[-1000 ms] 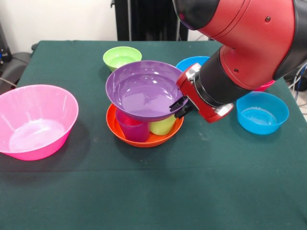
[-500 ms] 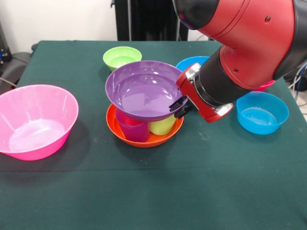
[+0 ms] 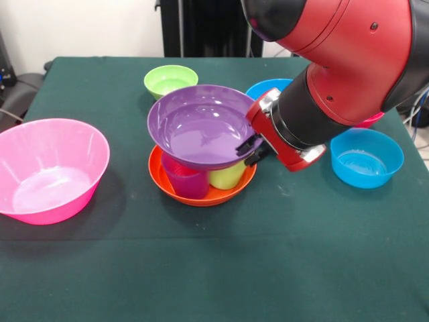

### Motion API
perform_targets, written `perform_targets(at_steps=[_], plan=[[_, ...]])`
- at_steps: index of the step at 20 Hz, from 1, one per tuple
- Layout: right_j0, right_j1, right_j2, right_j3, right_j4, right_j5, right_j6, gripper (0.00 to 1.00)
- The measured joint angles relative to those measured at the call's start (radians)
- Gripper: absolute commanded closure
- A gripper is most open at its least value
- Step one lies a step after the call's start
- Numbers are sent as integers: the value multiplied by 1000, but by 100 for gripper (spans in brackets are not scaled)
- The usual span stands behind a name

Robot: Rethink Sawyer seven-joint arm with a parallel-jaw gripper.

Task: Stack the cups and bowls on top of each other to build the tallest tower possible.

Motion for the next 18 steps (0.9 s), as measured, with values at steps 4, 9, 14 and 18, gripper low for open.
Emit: perform_targets(at_steps=[4, 9, 14, 18], plan=[[0, 0, -2, 1, 0, 0, 0, 0], [0, 0, -6, 0, 0, 0, 0, 0], [0, 0, -9, 0, 0, 0, 0, 0], [0, 0, -9, 0, 0, 0, 0, 0]])
